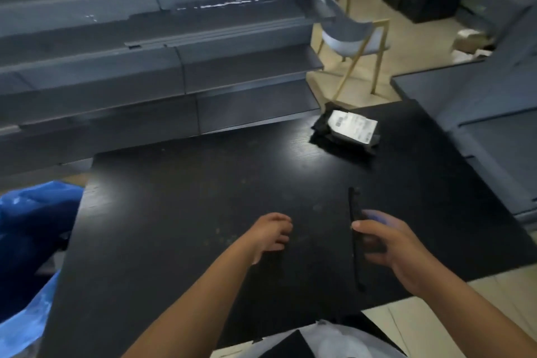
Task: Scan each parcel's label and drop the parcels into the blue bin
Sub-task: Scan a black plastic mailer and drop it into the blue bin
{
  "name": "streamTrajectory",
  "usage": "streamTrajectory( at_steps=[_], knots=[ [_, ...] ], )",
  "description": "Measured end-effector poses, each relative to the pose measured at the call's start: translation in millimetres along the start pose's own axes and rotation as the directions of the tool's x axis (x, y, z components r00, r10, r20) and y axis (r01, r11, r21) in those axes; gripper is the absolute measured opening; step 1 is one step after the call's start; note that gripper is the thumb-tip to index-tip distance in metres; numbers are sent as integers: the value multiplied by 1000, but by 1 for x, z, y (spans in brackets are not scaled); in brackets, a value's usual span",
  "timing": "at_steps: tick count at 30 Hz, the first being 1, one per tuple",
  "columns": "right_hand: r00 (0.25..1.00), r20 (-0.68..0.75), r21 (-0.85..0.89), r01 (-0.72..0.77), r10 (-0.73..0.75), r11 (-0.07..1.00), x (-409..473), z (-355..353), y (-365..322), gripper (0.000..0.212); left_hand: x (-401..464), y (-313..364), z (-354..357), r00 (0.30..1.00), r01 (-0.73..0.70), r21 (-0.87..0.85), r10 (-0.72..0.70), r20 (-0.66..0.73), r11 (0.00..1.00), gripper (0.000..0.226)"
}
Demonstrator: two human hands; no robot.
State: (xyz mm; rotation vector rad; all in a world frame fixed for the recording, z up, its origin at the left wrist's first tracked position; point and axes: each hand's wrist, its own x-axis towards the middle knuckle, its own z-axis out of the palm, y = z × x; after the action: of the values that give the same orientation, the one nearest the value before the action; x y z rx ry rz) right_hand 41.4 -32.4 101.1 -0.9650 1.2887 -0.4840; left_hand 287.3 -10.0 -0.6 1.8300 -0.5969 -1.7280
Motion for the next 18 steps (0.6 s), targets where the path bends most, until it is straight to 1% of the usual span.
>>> streamTrajectory(
  at_steps=[1, 4, 6, 8, 10, 12, 14, 16, 18],
  knots=[
    [1000, -25, 31, -16, 16, 999, -1, -15, 1, 26, 11, 9, 13, 1000, 2, 35, -2, 9, 999, 16],
    [992, -98, 127, -61, 73, 990, -5, -56, 5, 26, 43, 36, 50, 1000, 9, 118, -11, 14, 993, 23],
    [984, -139, 203, -78, 108, 976, -4, -82, 7, 20, 65, 58, 71, 999, 24, 114, -21, -26, 993, 22],
    [972, -181, 270, -100, 152, 958, 1, -108, 7, 14, 87, 86, 90, 996, 58, 65, -54, -68, 996, 13],
    [963, -187, 334, -122, 193, 935, 8, -131, 4, 13, 114, 114, 109, 992, 76, 12, -74, -98, 997, 12],
    [957, -175, 371, -155, 233, 915, 18, -155, -1, 17, 144, 139, 130, 987, 80, -82, -91, -135, 993, 20],
    [950, -162, 379, -189, 266, 906, 30, -176, -5, 19, 170, 158, 150, 981, 69, -204, -104, -166, 977, 35],
    [946, -159, 345, -214, 281, 914, 45, -197, -7, 14, 192, 173, 171, 973, 58, -305, -122, -196, 951, 51],
    [944, -153, 303, -237, 293, 923, 59, -214, -11, 18, 212, 183, 187, 962, 59, -377, -154, -226, 924, 61]
  ],
)
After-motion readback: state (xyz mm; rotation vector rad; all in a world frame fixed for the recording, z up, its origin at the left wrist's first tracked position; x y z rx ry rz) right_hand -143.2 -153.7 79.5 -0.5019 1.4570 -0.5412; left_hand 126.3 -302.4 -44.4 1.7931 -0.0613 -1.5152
